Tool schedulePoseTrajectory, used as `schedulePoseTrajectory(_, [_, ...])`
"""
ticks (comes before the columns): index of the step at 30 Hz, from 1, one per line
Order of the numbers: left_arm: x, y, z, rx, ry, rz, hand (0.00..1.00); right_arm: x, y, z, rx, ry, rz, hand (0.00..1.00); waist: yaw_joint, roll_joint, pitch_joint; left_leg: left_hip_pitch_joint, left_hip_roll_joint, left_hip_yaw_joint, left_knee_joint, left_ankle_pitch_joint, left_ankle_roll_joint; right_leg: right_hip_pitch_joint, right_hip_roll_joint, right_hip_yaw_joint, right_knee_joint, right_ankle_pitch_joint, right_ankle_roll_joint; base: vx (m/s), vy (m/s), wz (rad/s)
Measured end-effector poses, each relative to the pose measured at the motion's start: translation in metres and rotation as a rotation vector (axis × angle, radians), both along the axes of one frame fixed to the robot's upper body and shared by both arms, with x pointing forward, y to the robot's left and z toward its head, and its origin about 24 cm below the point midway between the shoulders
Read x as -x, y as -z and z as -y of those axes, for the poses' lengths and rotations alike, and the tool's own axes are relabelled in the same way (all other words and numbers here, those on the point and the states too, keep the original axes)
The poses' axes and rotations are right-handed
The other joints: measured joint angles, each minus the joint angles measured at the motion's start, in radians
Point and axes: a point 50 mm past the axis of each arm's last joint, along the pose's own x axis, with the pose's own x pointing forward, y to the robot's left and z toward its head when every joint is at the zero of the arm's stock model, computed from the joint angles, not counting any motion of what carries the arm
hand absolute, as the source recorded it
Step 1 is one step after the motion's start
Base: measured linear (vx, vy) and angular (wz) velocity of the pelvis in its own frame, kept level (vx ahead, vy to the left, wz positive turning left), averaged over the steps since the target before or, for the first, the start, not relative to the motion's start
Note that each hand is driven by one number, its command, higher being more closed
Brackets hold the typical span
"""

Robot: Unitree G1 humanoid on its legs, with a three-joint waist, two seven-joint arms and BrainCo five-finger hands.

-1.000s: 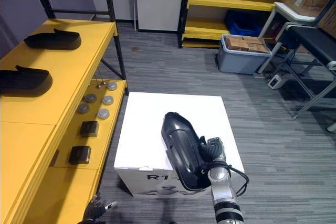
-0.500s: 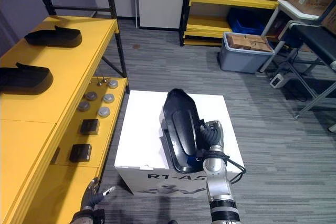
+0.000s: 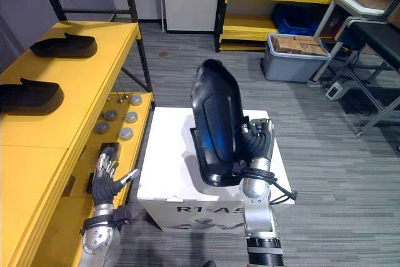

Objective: Walk over and take plastic housings, then place them on the shelf

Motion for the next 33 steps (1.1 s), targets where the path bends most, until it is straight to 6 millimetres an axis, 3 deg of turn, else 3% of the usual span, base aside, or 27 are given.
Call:
schedulePoseTrajectory(10, [-0.015,-0.018,0.05,0.016,0.229,0.087,0.0,-0.002,-0.016,-0.055,0.038,-0.23,0.066,1.0,0.0,0.01,-0.007,0.01,0.003,0.03,0.008,-0.002,-0.001,0.005,0.004,0.02,0.0,0.001,-0.001,0.0,0.003,-0.06])
schedulePoseTrajectory(19, [-0.026,-0.009,0.064,0.014,0.291,0.024,0.0,0.001,-0.029,-0.077,0.033,-0.321,0.12,1.0,-0.003,0.021,-0.016,0.007,0.007,0.054,0.01,-0.002,-0.002,-0.006,0.009,0.04,0.0,0.006,-0.007,0.0,0.012,-0.07])
schedulePoseTrajectory(20, [-0.027,-0.009,0.064,0.013,0.286,0.025,1.0,0.001,-0.029,-0.077,0.033,-0.322,0.121,1.0,-0.003,0.021,-0.017,0.006,0.007,0.055,0.011,-0.002,-0.002,-0.008,0.009,0.041,0.0,0.007,-0.008,-0.02,0.009,-0.04])
schedulePoseTrajectory(25, [-0.027,-0.008,0.066,0.023,0.276,0.011,1.0,0.001,-0.03,-0.078,0.039,-0.329,0.124,1.0,-0.003,0.021,-0.037,-0.005,0.006,0.062,0.018,-0.002,-0.002,-0.016,0.009,0.047,0.0,0.012,-0.012,-0.01,0.008,-0.03])
schedulePoseTrajectory(26, [-0.028,-0.009,0.066,0.024,0.276,0.011,1.0,0.001,-0.03,-0.078,0.04,-0.329,0.125,0.0,-0.003,0.021,-0.04,-0.005,0.006,0.062,0.019,-0.002,-0.002,-0.016,0.009,0.048,0.0,0.012,-0.012,0.0,0.0,0.0])
schedulePoseTrajectory(33, [-0.031,-0.001,0.059,0.016,0.226,-0.034,1.0,0.004,-0.027,-0.087,0.037,-0.405,0.116,0.0,-0.018,0.023,-0.05,-0.01,0.008,0.075,0.036,-0.011,0.0,-0.018,0.011,0.058,-0.001,0.023,-0.016,-0.05,0.005,-0.05])
